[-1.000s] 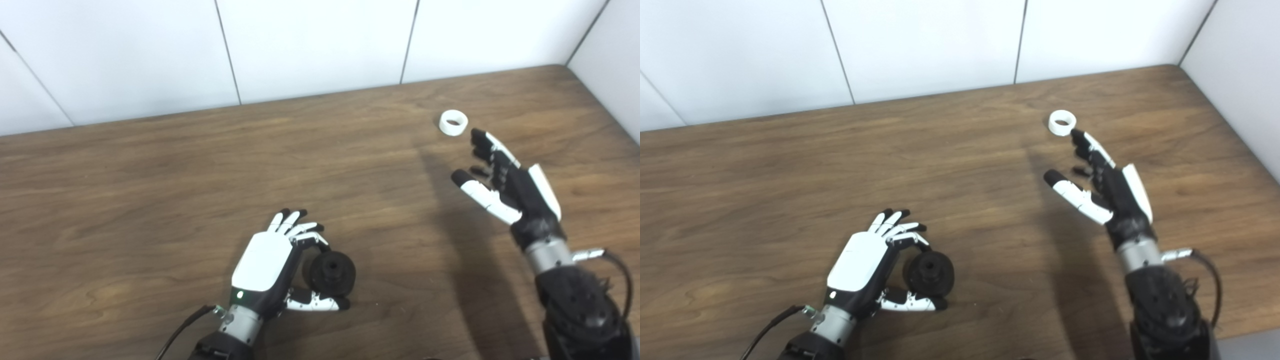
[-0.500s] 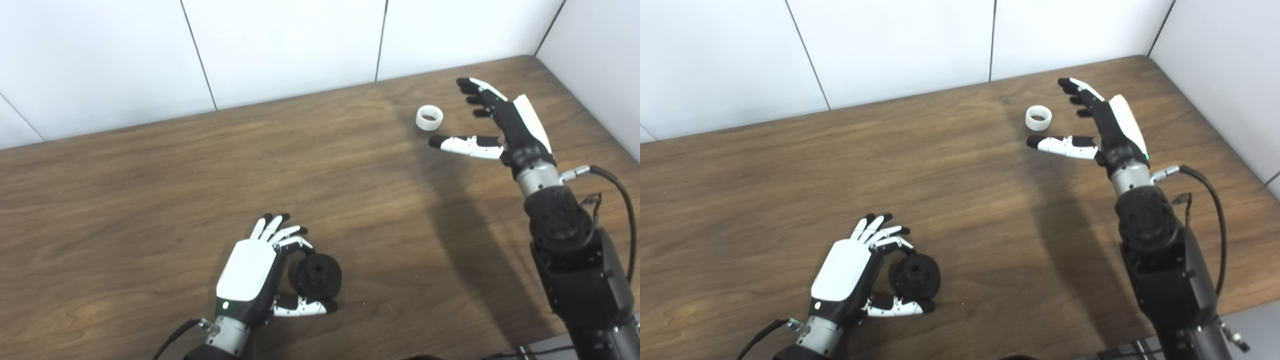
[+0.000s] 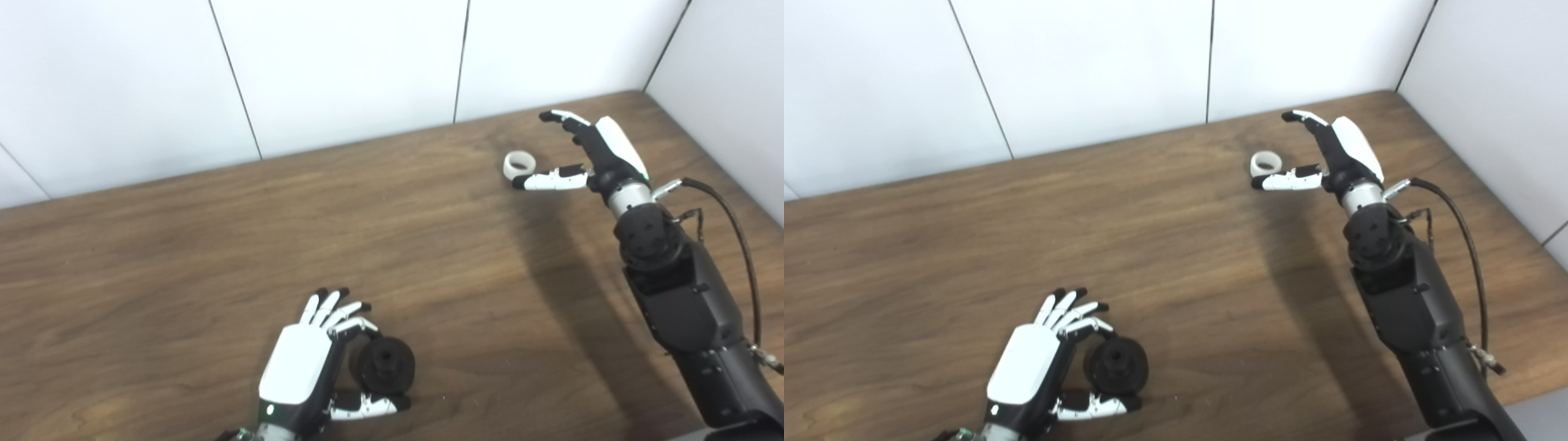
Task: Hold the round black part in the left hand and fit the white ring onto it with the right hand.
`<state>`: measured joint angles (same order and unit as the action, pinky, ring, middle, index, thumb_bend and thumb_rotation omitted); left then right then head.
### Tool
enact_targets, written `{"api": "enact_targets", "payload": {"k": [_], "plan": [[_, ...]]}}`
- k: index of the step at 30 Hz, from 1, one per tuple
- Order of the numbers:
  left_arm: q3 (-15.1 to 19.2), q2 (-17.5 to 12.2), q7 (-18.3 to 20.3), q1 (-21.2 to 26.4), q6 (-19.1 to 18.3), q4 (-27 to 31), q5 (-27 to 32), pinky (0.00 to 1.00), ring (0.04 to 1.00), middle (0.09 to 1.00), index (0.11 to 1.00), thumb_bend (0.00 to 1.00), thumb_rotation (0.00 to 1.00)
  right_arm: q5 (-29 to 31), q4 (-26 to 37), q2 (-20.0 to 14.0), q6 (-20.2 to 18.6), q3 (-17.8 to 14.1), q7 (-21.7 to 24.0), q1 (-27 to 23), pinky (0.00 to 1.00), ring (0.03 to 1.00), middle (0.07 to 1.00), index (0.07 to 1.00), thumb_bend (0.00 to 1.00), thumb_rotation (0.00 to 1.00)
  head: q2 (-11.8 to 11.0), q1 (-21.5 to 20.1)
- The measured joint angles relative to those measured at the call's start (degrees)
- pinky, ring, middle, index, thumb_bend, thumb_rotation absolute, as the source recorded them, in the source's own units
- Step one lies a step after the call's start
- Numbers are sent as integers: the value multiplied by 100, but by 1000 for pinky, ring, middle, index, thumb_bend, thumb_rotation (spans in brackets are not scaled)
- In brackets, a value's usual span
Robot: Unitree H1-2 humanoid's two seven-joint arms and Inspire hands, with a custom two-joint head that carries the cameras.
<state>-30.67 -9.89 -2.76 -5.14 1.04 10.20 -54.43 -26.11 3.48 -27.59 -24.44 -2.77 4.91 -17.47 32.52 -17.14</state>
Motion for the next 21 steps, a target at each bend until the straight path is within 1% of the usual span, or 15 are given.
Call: {"api": "enact_targets", "payload": {"k": [3, 6, 8, 10, 16, 19, 21], "plan": [[-14, 9, -34, -4, -3, -9, -41, 1000, 938, 816, 482, 526, 61, -33, -421, -56, 10, 108, 12, -211, 864, 919, 916, 827, 841, 281, -79, 70], [-25, 19, -47, -8, -3, -12, -57, 1000, 936, 815, 482, 526, 61, -58, -668, -155, 15, 238, 36, -317, 876, 929, 921, 831, 836, 263, -254, 88], [-24, 19, -62, -9, -3, -21, -59, 1000, 934, 811, 481, 526, 60, -64, -785, -178, 48, 286, 35, -364, 902, 944, 925, 831, 839, 253, -378, 62], [-25, 20, -80, -4, -2, -38, -68, 1000, 926, 804, 481, 526, 60, -69, -937, -199, 57, 327, 34, -412, 905, 950, 929, 835, 841, 253, -422, 53], [-34, 20, -116, -2, -2, -51, -101, 1000, 917, 796, 480, 526, 60, -169, -1288, -219, 79, 527, 28, -563, 900, 946, 933, 823, 840, 251, -448, 36], [-41, 22, -117, 4, -1, -56, -105, 1000, 923, 799, 481, 526, 61, -250, -1437, -271, 198, 643, 20, -653, 950, 948, 934, 801, 838, 239, -457, 44], [-41, 21, -118, 4, -1, -56, -106, 1000, 924, 799, 481, 526, 61, -312, -1491, -335, 216, 729, 22, -710, 960, 949, 935, 798, 836, 237, -449, 44]]}}
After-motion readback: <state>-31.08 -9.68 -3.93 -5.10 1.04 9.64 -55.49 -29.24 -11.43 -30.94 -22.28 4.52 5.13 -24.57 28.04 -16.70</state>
